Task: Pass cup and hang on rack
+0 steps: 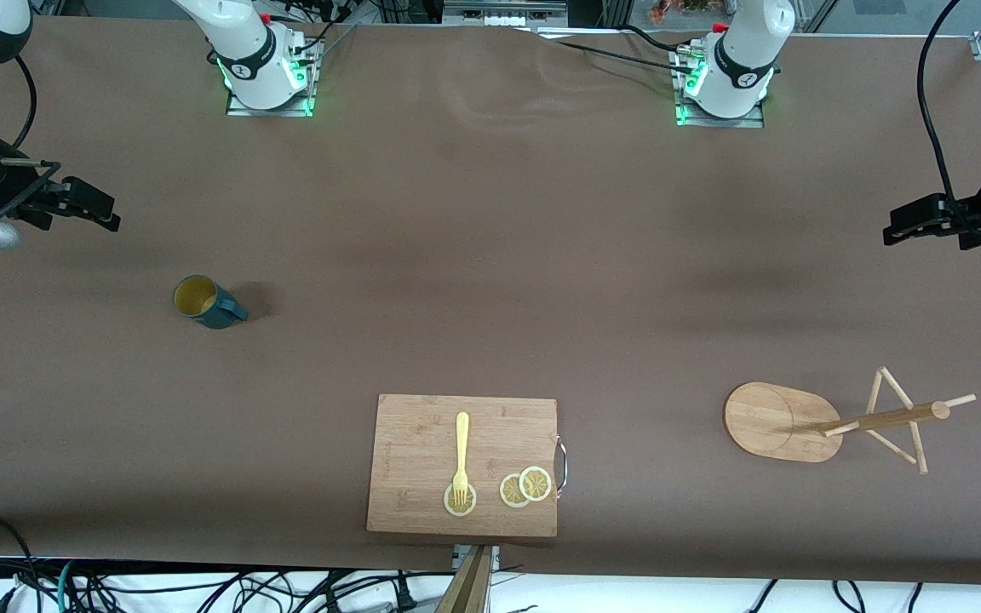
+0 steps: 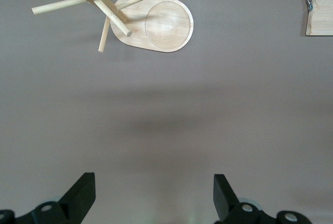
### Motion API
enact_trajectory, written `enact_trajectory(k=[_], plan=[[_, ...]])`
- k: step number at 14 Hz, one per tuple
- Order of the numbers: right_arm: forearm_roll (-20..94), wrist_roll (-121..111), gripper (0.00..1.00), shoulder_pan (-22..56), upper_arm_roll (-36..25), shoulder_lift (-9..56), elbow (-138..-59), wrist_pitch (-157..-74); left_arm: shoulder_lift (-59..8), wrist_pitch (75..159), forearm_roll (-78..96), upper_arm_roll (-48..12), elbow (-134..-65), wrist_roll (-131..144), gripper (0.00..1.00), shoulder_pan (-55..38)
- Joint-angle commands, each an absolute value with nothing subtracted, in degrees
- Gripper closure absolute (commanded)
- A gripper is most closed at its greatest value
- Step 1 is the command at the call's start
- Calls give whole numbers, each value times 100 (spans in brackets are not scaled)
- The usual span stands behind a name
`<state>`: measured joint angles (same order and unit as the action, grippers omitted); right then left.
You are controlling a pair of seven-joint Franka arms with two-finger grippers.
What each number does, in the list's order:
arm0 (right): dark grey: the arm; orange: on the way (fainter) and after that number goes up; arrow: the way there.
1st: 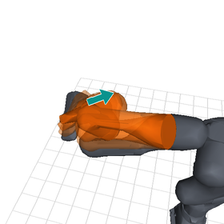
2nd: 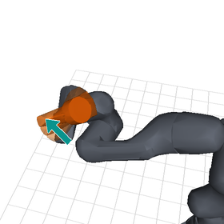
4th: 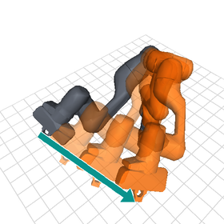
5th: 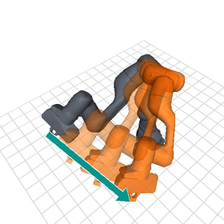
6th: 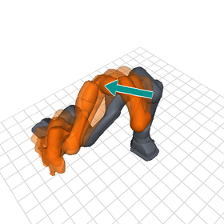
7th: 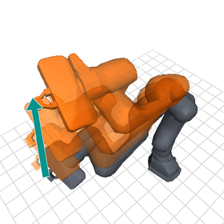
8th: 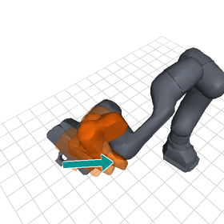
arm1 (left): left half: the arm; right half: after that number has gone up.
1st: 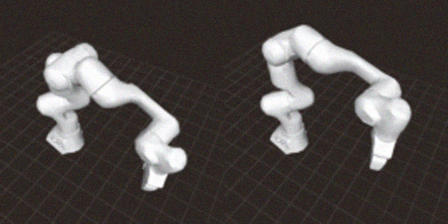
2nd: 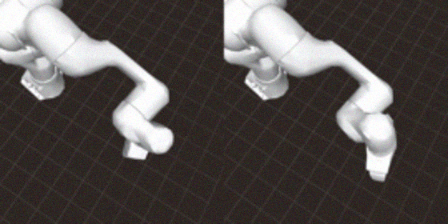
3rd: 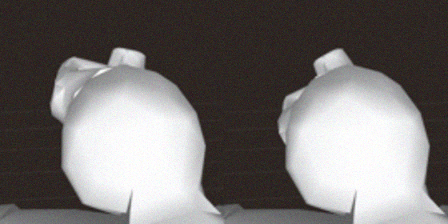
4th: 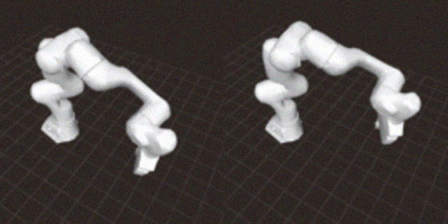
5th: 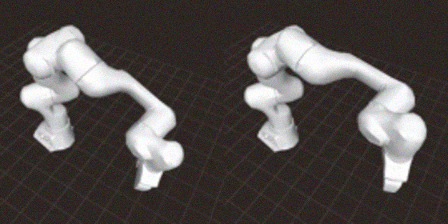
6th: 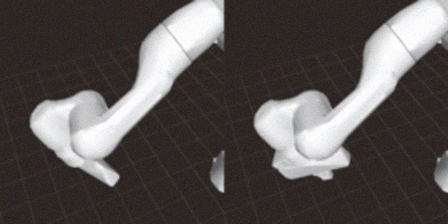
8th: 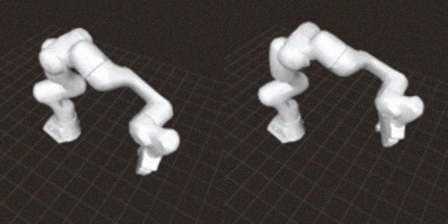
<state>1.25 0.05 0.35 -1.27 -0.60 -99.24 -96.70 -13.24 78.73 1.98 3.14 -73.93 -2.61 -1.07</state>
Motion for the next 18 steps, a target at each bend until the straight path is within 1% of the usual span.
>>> enact_trajectory(k=[1,7,9,11,15,18], plan=[[158,44,0,-53,-70,-141,-9967,-9580,-1433,7796,237,352,-7198,-176,0,-149],[62,-26,0,-70,-79,-114,-10010,-9571,-1433,7796,237,352,-7198,-193,0,-141],[62,-18,0,-97,-105,-18,-10055,-9563,-1433,7796,237,352,-7198,-193,0,-149],[53,9,0,-97,-149,0,-10325,-9798,-1441,7796,237,352,-7198,-193,0,-149],[44,-35,0,-97,-220,-105,-11414,-11220,-1433,7796,237,352,-7198,-193,0,-141],[-148,-96,0,-97,-264,-324,-12643,-12975,-1433,7796,237,360,-7198,-193,0,-141]])
